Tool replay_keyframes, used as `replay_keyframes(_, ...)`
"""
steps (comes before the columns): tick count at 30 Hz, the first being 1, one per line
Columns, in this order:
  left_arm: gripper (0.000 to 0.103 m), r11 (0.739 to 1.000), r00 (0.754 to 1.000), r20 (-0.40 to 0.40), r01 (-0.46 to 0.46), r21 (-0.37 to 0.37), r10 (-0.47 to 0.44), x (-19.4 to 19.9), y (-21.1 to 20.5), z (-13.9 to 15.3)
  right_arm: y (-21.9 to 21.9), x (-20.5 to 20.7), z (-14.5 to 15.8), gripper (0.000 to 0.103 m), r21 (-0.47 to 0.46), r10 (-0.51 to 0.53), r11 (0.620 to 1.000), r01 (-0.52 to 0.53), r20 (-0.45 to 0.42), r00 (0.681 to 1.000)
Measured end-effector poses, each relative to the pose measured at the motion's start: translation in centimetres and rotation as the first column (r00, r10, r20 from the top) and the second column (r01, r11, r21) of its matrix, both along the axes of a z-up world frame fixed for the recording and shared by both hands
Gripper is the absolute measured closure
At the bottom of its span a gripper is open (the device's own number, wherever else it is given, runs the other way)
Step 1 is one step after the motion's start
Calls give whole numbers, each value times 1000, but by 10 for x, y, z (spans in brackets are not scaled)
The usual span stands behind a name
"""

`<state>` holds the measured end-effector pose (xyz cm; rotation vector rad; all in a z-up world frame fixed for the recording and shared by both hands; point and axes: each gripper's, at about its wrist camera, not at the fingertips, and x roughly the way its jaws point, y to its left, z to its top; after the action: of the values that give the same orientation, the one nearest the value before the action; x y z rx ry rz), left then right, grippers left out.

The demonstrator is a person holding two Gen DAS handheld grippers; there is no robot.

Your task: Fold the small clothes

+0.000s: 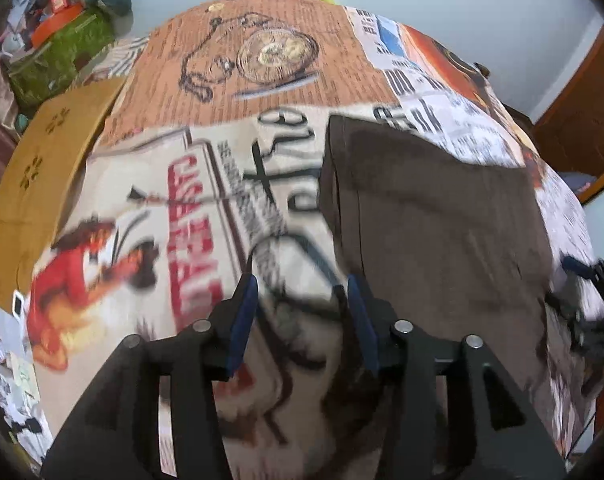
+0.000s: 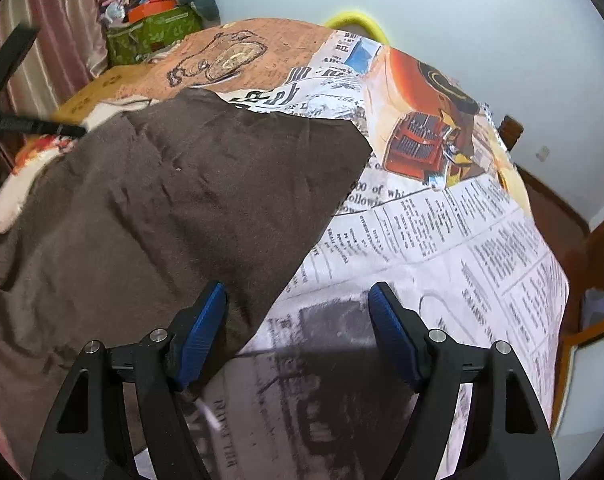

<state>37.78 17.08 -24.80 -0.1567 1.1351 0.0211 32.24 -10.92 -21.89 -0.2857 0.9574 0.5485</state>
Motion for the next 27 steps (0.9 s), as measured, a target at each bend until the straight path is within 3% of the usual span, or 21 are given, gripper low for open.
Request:
replay_keyframes(8,56,996,996,-49,71,-60,-74,-69,-10,-6,-1,-32,22,33,79,-3,997,5,-22,1000)
replay_keyframes(13,50,993,996,-73,42,-113,-51,-93,-14,-18,10,-59,21,33,71,38,997,-35,-43,998)
replay_keyframes(15,50,994,996,-68,48,-93,-54,-102,-19,-18,14,-69,17,33,61,57,997,-53,-60,997)
replay_keyframes(16,51,995,996,-61,63,-73,-67,-106,-24,-17,15,-73,16,33,59,61,997,-57,-66,996)
replay_keyframes(20,96,996,996,-30,83,-26,-84,-121,-35,-9,17,-87,15,33,72,78,995,-72,-87,993)
replay_keyframes(27,98,1000,999,40,7,-17,-7,-140,-21,12,17,-90,9,33,78,59,996,-50,-121,991)
